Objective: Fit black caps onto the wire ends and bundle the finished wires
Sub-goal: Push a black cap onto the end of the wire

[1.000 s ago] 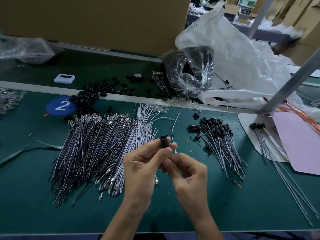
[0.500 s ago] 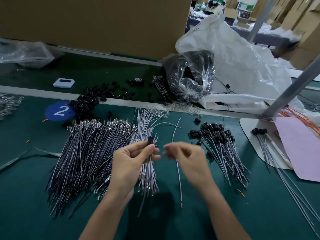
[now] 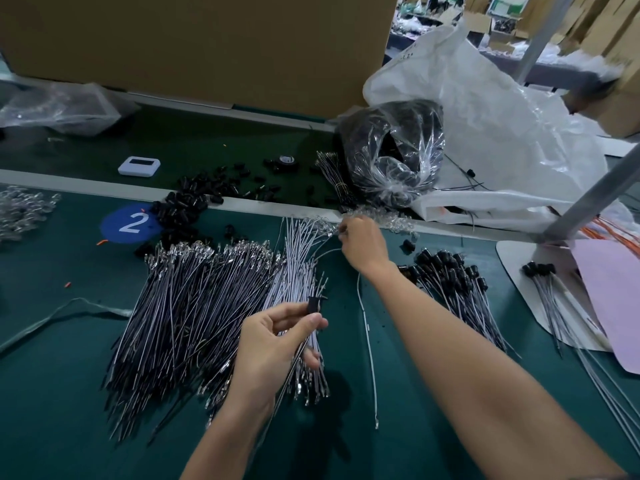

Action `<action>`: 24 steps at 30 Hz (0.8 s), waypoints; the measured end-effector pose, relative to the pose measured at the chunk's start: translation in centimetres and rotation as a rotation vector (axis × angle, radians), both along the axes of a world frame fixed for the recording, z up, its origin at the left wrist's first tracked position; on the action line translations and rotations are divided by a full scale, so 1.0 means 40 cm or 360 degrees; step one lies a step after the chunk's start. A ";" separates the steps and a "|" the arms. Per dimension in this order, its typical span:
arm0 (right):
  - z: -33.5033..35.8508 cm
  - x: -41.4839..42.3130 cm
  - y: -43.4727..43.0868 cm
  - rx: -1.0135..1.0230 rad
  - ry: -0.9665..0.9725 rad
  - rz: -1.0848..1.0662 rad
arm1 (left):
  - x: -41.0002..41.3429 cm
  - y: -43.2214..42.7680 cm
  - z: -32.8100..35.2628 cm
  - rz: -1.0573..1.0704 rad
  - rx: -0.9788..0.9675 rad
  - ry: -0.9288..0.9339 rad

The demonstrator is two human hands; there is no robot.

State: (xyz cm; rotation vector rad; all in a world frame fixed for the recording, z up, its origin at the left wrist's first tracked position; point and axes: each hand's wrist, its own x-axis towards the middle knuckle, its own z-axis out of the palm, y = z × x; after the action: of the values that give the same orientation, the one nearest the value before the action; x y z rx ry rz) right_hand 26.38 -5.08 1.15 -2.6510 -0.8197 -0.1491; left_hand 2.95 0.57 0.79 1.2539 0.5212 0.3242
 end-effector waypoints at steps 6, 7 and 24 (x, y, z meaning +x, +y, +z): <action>0.011 0.004 0.006 -0.0166 -0.0078 0.0030 | -0.005 -0.011 0.006 0.0032 -0.0034 -0.0029; 0.016 -0.003 0.000 -0.0105 -0.0060 0.0008 | -0.006 -0.012 0.007 0.0030 -0.0032 -0.0028; 0.171 -0.353 -0.170 0.1304 0.0787 0.0476 | 0.011 -0.038 0.057 0.0012 -0.0051 -0.0307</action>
State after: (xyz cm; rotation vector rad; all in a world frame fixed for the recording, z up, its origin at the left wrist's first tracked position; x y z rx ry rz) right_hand 12.25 -11.87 8.00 -1.6736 -0.7538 0.2038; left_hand 3.40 -0.95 3.08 1.1757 0.3647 0.4368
